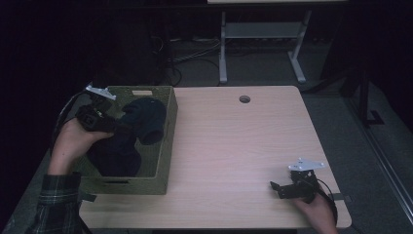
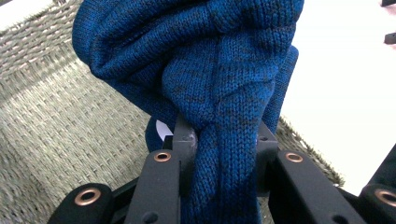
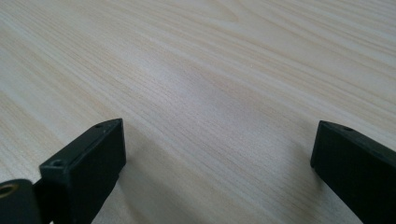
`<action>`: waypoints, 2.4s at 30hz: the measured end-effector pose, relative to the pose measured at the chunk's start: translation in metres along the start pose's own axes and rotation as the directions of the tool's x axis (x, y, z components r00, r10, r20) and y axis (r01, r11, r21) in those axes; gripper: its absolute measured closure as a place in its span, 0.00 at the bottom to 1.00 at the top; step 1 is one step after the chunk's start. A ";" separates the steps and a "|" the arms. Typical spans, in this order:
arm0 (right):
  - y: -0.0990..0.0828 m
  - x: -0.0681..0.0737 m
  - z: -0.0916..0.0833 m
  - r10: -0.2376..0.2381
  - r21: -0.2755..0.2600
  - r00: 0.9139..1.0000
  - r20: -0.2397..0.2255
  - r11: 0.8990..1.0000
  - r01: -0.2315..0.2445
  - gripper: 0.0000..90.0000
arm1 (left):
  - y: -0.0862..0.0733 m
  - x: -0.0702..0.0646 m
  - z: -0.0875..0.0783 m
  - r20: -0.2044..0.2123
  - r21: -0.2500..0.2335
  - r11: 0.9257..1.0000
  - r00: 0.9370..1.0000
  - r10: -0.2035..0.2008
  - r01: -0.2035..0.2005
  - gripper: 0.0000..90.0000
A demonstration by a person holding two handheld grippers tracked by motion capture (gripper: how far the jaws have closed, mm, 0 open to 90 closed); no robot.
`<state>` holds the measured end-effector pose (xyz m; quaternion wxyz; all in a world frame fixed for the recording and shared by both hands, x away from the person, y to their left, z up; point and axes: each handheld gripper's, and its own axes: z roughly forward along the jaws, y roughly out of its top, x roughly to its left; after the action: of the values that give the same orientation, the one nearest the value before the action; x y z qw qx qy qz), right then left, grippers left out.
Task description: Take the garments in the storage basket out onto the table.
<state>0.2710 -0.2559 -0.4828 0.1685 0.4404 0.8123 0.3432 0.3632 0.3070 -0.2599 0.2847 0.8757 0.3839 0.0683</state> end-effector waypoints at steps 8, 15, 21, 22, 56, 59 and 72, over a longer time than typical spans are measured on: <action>0.000 0.000 0.000 -0.001 0.001 1.000 0.000 1.000 0.001 0.03 | 0.011 -0.006 -0.009 -0.001 -0.025 1.000 1.000 0.019 -0.019 0.79; 0.000 0.000 0.000 0.000 0.000 1.000 0.001 1.000 0.000 0.03 | 0.022 -0.013 -0.018 0.004 -0.045 0.998 0.999 0.046 -0.046 0.79; 0.000 0.000 0.000 0.000 0.000 1.000 0.001 1.000 0.000 0.03 | 0.033 -0.020 -0.024 -0.001 -0.056 0.996 0.998 0.068 -0.068 0.79; 0.000 0.000 0.000 0.000 0.000 1.000 0.001 1.000 0.000 0.03 | 0.035 -0.021 -0.025 -0.001 -0.056 0.996 0.997 0.073 -0.073 0.79; 0.000 0.000 0.000 0.001 0.001 1.000 0.001 1.000 -0.001 0.03 | 0.106 -0.076 -0.025 0.087 -0.121 0.971 0.972 0.220 -0.208 0.80; 0.000 0.000 0.000 0.002 0.001 1.000 0.001 1.000 -0.002 0.03 | 0.114 -0.083 -0.021 0.099 -0.123 0.968 0.967 0.233 -0.221 0.80; 0.000 0.000 0.000 0.001 0.002 1.000 0.000 1.000 -0.001 0.03 | 0.141 -0.113 0.002 0.140 -0.114 0.952 0.944 0.299 -0.285 0.80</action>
<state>0.2710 -0.2559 -0.4828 0.1681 0.4412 0.8122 0.3426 0.3743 0.1488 -0.1724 0.3406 0.9116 0.2227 0.0587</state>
